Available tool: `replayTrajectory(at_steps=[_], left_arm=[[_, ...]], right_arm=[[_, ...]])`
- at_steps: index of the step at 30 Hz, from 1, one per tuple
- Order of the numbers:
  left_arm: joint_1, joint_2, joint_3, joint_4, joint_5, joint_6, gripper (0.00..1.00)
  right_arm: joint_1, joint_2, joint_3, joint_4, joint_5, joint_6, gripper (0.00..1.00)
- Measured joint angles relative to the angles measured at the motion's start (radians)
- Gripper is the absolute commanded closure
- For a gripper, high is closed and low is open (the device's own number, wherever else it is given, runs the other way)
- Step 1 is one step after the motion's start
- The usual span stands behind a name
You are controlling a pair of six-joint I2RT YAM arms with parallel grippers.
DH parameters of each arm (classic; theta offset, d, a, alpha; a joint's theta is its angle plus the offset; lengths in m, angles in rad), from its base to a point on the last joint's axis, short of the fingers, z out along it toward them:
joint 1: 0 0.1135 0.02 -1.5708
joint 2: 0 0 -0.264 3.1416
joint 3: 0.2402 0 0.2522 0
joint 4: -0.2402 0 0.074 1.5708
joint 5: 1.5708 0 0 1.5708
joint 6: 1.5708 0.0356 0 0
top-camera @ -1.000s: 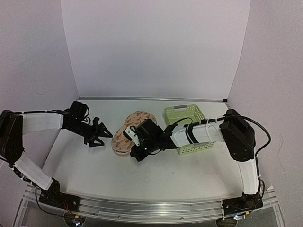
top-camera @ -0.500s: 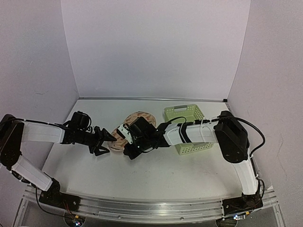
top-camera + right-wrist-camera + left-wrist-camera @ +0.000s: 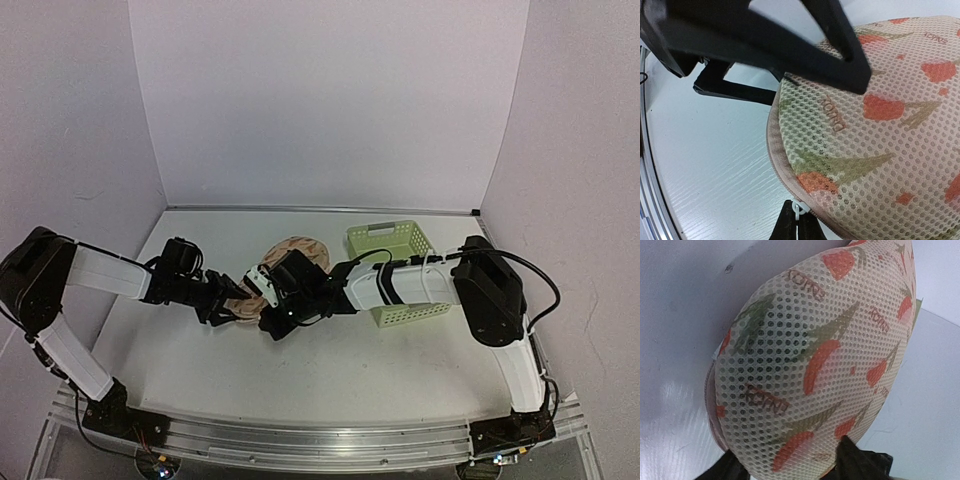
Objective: Unzip the laundry bag and remove the bra
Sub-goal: Hold the laundry bag at the center of the board, then open the zipper of the laundry bag.
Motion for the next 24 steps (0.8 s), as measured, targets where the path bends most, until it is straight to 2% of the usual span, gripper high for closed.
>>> replayTrajectory(at_steps=[3,5,15,24], left_arm=[[-0.001,0.012,0.001,0.0,0.001,0.008,0.85],[0.0,0.019,0.001,0.0,0.002,0.012,0.99],[0.003,0.019,0.001,0.006,0.024,0.044,1.0],[0.058,0.0,0.024,-0.121,0.119,0.213,1.0]], right_arm=[[0.0,0.0,0.0,0.0,0.003,0.001,1.0],[0.0,0.0,0.0,0.0,0.005,0.002,1.0],[0.009,-0.011,-0.075,0.016,0.027,-0.011,1.0],[0.008,-0.137,-0.241,0.035,0.057,-0.071,1.0]])
